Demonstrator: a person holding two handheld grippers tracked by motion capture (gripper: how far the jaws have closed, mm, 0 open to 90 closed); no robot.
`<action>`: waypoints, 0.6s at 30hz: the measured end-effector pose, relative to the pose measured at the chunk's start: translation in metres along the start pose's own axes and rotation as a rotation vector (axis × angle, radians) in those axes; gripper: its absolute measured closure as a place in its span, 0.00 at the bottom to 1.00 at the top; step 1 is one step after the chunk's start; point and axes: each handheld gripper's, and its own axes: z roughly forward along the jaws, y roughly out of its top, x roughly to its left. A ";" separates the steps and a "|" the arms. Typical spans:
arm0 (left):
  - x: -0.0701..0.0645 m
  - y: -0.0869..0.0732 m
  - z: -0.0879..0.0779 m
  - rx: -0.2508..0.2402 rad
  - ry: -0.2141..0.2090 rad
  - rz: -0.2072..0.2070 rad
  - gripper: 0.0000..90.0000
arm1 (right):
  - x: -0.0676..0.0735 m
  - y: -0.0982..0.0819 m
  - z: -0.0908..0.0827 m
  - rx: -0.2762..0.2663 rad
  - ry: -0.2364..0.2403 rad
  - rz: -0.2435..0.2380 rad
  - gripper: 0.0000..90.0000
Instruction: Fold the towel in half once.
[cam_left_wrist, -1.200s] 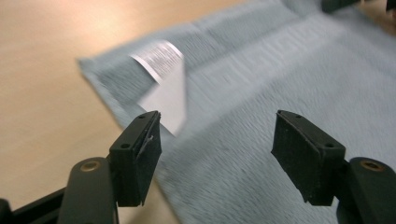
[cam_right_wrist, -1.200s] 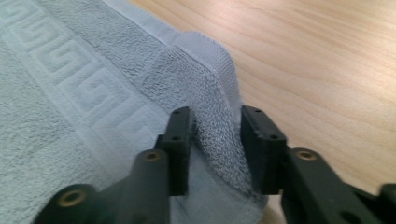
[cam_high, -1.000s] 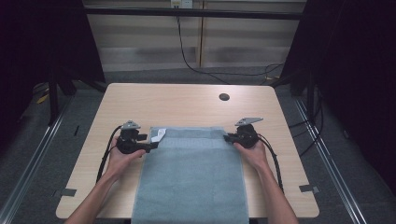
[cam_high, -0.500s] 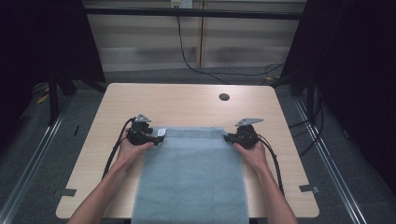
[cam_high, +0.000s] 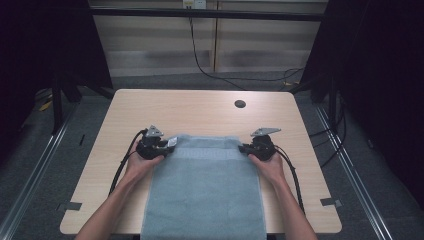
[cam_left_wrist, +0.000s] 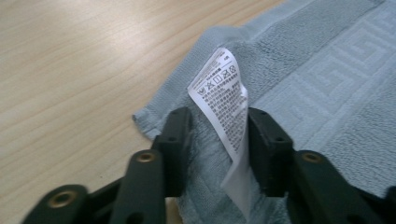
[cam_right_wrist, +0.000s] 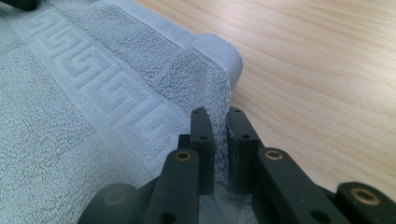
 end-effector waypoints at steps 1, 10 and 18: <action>-0.001 0.000 -0.001 0.007 -0.004 0.010 0.74 | 0.000 0.000 0.000 0.000 0.001 0.001 0.93; 0.002 -0.005 -0.004 -0.015 -0.068 -0.092 0.93 | 0.001 0.001 0.001 0.005 0.043 0.034 0.94; 0.008 -0.002 -0.018 -0.074 -0.131 -0.131 0.93 | -0.006 0.006 -0.009 -0.037 0.080 0.105 0.95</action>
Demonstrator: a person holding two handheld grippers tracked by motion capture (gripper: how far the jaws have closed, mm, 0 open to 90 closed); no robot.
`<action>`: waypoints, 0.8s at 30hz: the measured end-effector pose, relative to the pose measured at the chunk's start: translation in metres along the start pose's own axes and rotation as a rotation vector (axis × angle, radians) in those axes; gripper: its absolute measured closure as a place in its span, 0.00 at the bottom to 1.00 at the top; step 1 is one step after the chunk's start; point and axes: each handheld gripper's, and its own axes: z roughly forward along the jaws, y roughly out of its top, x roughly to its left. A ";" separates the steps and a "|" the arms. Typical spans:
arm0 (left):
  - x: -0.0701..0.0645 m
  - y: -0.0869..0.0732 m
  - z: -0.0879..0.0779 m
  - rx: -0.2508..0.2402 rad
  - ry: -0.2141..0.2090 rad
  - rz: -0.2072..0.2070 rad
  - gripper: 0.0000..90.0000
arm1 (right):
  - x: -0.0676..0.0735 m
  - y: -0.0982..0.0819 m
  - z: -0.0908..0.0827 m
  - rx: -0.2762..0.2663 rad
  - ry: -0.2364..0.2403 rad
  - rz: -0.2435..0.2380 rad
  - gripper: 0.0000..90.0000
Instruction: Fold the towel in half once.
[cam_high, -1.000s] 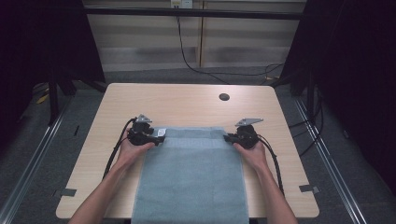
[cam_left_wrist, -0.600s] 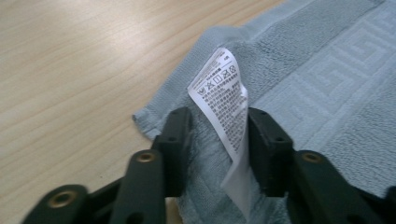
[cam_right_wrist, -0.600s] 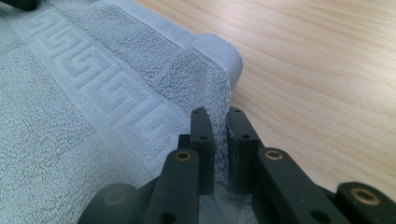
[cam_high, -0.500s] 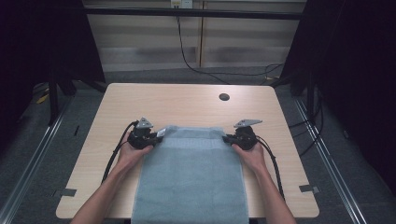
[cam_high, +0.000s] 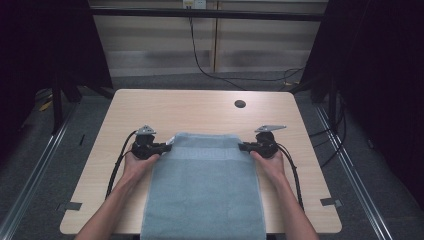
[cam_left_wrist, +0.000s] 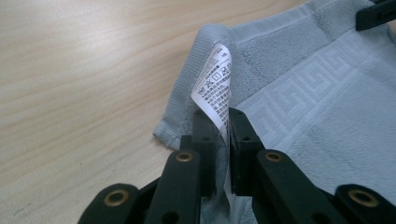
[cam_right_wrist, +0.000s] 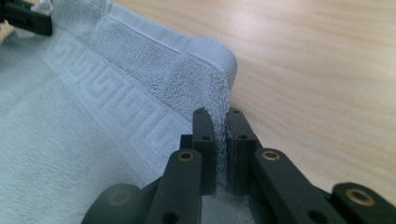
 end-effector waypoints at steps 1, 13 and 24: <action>0.000 0.001 -0.002 -0.006 -0.005 -0.001 0.93 | 0.001 0.003 -0.003 -0.013 0.000 -0.002 0.95; -0.007 0.030 -0.036 -0.128 -0.038 0.008 0.93 | 0.013 0.034 -0.037 -0.110 0.021 -0.037 0.95; -0.021 0.068 -0.066 -0.214 -0.039 0.068 0.93 | 0.019 0.061 -0.067 -0.194 0.017 -0.063 0.95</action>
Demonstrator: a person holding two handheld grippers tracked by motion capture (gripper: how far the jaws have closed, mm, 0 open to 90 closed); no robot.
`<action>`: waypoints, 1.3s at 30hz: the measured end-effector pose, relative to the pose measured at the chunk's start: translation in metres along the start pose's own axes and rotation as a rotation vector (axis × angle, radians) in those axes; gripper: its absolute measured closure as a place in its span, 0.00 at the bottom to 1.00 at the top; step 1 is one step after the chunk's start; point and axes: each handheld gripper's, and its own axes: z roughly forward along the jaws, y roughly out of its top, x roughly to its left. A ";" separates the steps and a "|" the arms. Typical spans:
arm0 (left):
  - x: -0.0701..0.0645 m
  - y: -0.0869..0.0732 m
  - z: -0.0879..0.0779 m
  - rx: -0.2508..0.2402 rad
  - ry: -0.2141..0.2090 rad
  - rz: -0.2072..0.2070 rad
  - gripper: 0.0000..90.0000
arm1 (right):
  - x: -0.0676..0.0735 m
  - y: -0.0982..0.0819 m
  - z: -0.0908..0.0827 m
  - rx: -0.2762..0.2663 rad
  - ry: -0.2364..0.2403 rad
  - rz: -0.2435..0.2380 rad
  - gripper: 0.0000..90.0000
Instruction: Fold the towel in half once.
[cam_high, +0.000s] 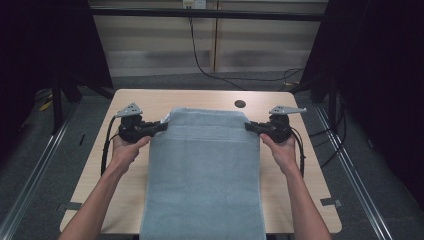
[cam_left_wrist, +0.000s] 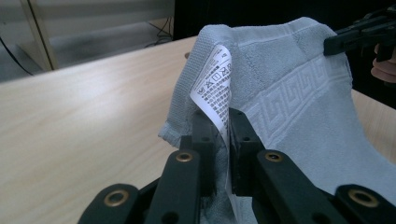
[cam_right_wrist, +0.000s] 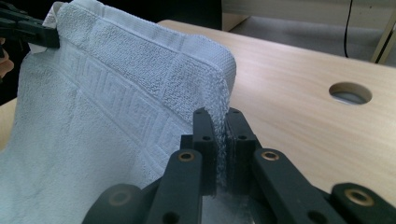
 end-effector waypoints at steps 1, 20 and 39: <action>0.000 0.008 -0.003 -0.021 -0.003 -0.007 0.93 | 0.002 0.008 -0.005 -0.014 -0.003 -0.006 0.95; -0.002 0.071 -0.023 -0.128 0.011 0.025 0.93 | 0.010 0.080 -0.035 -0.133 -0.004 -0.040 0.95; -0.023 0.037 -0.039 -0.096 -0.017 0.042 0.93 | 0.028 0.063 -0.053 -0.142 0.047 -0.069 0.95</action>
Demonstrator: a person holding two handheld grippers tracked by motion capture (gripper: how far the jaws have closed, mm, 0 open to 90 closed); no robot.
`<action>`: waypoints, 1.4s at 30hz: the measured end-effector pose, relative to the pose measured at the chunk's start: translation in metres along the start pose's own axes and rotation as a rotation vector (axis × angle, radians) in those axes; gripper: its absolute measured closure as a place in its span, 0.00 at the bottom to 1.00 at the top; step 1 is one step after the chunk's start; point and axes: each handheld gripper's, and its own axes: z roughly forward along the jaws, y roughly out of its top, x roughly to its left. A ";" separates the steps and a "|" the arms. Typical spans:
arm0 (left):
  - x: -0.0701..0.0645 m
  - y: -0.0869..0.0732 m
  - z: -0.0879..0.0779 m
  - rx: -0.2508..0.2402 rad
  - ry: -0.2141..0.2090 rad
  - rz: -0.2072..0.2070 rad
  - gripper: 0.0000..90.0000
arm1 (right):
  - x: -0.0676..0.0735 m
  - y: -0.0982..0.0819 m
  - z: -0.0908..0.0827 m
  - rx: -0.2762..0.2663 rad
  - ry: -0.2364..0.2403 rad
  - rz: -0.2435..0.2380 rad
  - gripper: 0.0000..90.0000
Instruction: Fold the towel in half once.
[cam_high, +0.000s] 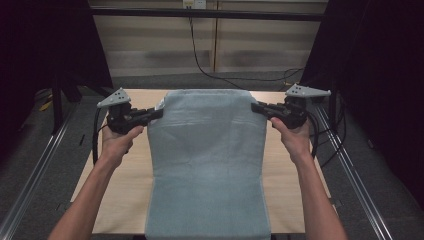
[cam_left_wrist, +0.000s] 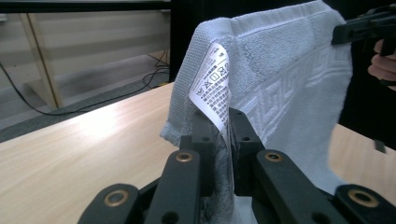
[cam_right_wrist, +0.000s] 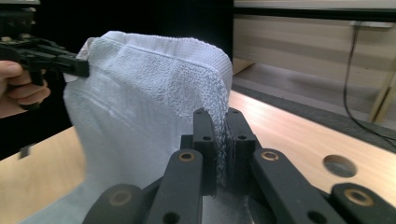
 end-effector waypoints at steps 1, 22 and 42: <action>-0.003 -0.003 -0.003 0.001 -0.009 0.004 0.93 | 0.003 -0.003 -0.003 0.004 0.008 0.002 0.95; -0.067 -0.080 -0.033 0.193 -0.069 0.046 0.93 | 0.069 -0.097 -0.049 0.224 0.067 -0.033 0.95; -0.077 -0.169 -0.015 0.449 -0.126 -0.055 0.93 | 0.079 -0.184 -0.027 0.462 0.047 0.017 0.95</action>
